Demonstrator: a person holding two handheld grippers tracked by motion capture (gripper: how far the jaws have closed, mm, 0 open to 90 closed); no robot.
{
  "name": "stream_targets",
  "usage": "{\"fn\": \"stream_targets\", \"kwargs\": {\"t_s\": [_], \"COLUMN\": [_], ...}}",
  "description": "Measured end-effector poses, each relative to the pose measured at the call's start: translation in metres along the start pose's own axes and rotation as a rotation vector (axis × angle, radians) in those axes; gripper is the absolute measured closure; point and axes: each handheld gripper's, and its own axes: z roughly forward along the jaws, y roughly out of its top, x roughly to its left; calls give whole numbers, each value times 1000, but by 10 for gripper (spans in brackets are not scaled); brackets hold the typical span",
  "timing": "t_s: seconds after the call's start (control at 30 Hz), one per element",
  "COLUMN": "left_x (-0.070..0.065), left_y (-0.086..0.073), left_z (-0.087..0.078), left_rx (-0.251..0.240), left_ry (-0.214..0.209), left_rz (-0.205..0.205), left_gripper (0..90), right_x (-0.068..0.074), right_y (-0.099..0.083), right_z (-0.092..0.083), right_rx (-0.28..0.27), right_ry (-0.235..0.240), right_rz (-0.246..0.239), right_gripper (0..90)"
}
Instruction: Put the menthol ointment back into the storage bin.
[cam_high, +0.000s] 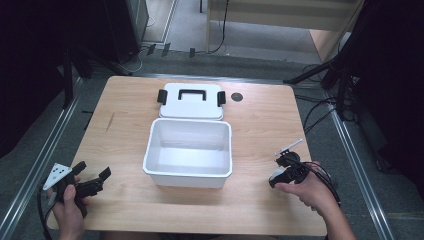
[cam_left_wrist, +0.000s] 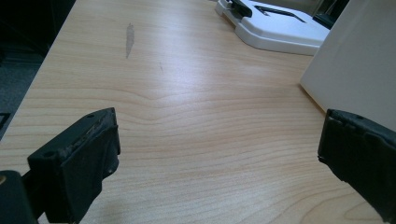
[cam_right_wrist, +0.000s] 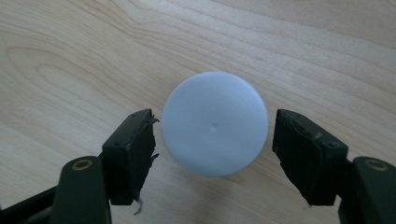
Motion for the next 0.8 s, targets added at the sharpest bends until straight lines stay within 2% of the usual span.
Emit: {"fn": "stream_targets", "kwargs": {"t_s": [0.13, 0.23, 0.37, 0.53, 0.67, 0.8], "left_x": [0, 0, 0, 0, 0, 0], "left_y": [0, 0, 0, 0, 0, 0], "left_z": [1, 1, 1, 1, 1, 1], "left_rx": [-1, 1, 2, 3, 7, 7], "left_ry": [1, 0, 1, 2, 2, 3], "left_rz": [-3, -4, -5, -5, -5, -3], "left_gripper": [0, 0, 0, 0, 0, 0], "right_x": [-1, 1, 4, 4, 4, 4], "right_y": [8, 11, 14, 16, 17, 18], "right_z": [3, 4, 5, 5, 4, 2], "right_rx": [50, 61, 82, 88, 71, 74], "right_ry": [-11, 9, 8, 11, 15, 13], "right_rz": [5, 3, -6, -6, -7, -2], "right_gripper": [407, 445, 505, 508, 490, 513]}}
